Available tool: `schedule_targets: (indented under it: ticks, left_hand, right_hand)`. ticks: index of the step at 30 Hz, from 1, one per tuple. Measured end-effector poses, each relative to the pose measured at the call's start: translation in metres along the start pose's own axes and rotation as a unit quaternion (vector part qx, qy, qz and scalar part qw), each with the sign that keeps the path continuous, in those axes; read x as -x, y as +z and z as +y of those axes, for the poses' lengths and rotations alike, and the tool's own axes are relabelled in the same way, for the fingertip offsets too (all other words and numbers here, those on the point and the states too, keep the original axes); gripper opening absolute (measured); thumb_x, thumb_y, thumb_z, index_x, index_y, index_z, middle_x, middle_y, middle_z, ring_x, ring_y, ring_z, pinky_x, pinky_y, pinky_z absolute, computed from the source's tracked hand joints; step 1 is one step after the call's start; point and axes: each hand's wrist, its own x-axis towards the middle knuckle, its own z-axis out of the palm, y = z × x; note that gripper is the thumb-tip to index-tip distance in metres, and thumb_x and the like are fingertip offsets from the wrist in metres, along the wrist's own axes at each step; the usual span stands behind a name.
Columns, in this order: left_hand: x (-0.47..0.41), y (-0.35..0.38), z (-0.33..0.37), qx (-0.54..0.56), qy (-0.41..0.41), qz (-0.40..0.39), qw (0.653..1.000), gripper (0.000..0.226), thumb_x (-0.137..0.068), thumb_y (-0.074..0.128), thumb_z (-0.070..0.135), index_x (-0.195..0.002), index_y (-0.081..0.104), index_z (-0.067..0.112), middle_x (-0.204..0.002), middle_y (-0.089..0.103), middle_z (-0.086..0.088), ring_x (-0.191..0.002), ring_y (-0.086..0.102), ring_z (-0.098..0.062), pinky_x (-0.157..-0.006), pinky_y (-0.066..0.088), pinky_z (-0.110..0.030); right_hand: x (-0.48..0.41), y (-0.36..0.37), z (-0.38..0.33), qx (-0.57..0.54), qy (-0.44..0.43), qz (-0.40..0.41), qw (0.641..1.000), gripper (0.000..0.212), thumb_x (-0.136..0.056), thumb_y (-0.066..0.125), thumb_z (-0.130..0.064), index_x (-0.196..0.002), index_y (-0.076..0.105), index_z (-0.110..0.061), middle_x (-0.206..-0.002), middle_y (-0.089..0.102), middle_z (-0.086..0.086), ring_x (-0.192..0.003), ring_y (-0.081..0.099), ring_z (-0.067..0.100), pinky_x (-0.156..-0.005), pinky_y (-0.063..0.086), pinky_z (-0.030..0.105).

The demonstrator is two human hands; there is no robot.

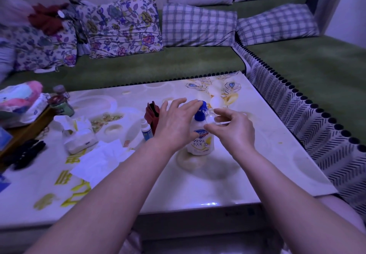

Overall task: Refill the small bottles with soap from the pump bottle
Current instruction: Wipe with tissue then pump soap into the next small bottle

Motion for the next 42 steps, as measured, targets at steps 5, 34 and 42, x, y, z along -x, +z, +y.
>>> schedule_targets:
  ticks: [5,34,42]
  left_hand:
    - [0.002,0.004,0.001,-0.001,-0.006,0.013,1.0,0.076,-0.078,0.069,0.039,-0.143,0.031,0.033,-0.147,0.036,0.018,-0.138,0.024,-0.016,-0.114,0.012,-0.045]
    - [0.0,0.001,0.002,0.03,-0.019,-0.014,0.999,0.078,-0.079,0.068,0.038,-0.146,0.027,0.034,-0.152,0.03,0.015,-0.142,0.015,-0.016,-0.115,0.011,-0.049]
    - [0.0,0.003,0.002,0.019,-0.016,-0.008,1.0,0.079,-0.08,0.068,0.036,-0.146,0.026,0.032,-0.152,0.029,0.016,-0.142,0.015,-0.016,-0.115,0.012,-0.049]
  right_hand:
    - [0.002,0.002,0.003,-0.014,-0.001,0.001,1.0,0.046,-0.066,0.078,-0.031,-0.111,0.067,-0.033,-0.089,0.067,-0.015,-0.081,0.067,0.002,-0.087,0.051,0.032]
    - [-0.002,0.0,-0.003,0.001,-0.008,0.011,1.0,0.051,-0.066,0.08,-0.033,-0.115,0.066,-0.032,-0.081,0.062,-0.018,-0.086,0.066,0.006,-0.085,0.05,0.03]
    - [-0.002,0.002,-0.002,0.003,-0.008,0.016,1.0,0.049,-0.065,0.079,-0.034,-0.113,0.066,-0.033,-0.086,0.064,-0.017,-0.086,0.066,0.006,-0.085,0.05,0.03]
